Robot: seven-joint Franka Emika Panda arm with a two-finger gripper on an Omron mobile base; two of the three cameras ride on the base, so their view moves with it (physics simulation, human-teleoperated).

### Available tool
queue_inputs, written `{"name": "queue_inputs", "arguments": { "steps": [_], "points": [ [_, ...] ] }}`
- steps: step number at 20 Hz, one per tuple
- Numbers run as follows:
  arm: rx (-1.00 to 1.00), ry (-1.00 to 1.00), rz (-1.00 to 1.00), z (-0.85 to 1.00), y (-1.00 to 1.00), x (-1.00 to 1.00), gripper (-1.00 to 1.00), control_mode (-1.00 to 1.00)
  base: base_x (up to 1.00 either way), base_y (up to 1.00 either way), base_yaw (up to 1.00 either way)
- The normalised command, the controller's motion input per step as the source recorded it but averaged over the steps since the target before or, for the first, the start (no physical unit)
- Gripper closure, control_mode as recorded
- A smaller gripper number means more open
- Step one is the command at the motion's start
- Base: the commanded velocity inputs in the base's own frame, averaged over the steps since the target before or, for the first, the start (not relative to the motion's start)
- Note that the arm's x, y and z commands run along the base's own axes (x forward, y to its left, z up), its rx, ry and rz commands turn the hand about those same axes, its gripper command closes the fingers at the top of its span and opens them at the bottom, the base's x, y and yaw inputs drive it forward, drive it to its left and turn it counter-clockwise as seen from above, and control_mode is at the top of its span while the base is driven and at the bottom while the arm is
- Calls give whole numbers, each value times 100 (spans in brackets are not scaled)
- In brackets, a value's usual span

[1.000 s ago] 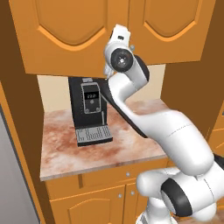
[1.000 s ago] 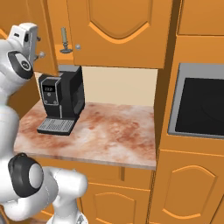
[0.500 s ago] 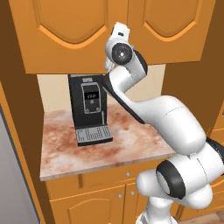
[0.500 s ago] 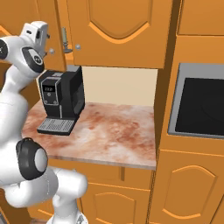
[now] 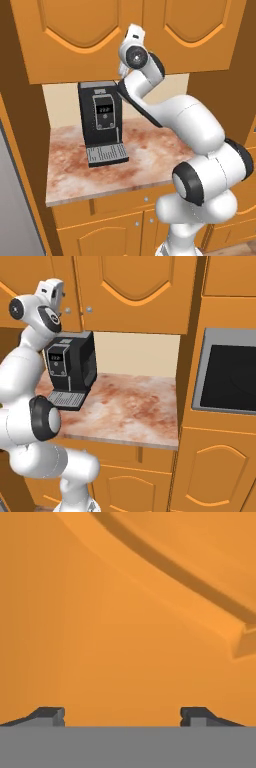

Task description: Pick the candle and candle from the dining table and place them in the open cabinet. Close the cabinet after placing the objects.

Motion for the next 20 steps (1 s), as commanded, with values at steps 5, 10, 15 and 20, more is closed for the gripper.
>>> {"name": "queue_inputs", "arguments": {
  "steps": [5,10,15,20],
  "points": [
    [0,0,0,0,-5,52,-100,-100,0,0,0],
    [1,2,0,-4,-11,60,-100,-100,0,0,0],
    [1,3,0,-8,-9,57,-100,-100,0,0,0],
    [0,2,0,-15,0,18,-100,-100,0,0,0]
  ]
}}
